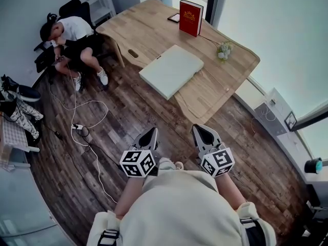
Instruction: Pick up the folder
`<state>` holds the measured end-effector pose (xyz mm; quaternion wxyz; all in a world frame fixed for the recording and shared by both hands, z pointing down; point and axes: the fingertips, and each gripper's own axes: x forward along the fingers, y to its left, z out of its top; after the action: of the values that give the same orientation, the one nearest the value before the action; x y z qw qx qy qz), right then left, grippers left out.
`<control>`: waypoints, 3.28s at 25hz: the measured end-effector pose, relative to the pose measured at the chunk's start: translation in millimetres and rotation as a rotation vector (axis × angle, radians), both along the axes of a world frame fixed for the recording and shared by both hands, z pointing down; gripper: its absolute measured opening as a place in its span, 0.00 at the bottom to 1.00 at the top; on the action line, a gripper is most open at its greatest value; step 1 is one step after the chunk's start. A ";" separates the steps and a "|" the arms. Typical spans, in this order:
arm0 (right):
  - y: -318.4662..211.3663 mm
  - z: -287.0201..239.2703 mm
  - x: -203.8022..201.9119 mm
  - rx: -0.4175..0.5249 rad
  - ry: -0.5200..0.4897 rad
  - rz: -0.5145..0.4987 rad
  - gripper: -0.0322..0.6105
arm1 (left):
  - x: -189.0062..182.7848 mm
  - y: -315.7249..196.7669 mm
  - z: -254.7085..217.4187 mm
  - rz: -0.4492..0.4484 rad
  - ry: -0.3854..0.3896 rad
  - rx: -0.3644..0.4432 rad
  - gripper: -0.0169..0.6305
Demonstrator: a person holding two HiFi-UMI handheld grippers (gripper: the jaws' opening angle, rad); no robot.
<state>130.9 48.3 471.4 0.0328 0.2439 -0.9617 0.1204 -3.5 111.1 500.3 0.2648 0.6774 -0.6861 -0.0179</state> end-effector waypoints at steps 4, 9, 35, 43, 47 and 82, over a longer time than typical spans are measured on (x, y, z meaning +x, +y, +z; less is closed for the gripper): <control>-2.7 -0.1 2.3 -0.015 -0.015 0.009 0.08 | 2.2 1.2 4.5 -0.001 0.005 -0.012 0.06; -1.9 1.3 4.9 -0.010 0.001 0.002 0.08 | 1.8 -2.4 6.9 -0.019 0.041 -0.013 0.06; -53.2 15.4 -24.5 -0.042 0.039 0.029 0.08 | -46.4 -47.2 30.7 -0.089 0.132 -0.058 0.06; -94.5 10.6 -47.4 -0.028 0.052 0.045 0.08 | -73.6 -89.2 33.7 -0.073 0.138 -0.064 0.06; -113.5 3.8 -62.6 -0.019 0.055 0.043 0.08 | -88.3 -109.0 32.1 -0.069 0.151 -0.067 0.06; -192.1 -3.5 -145.4 -0.025 0.097 0.123 0.08 | -167.7 -192.0 101.0 0.051 0.543 -0.189 0.10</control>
<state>-14.5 -143.8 467.9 0.0749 0.3074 -0.9407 0.1220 -171.3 -80.9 601.3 0.5011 0.6371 -0.5715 -0.1283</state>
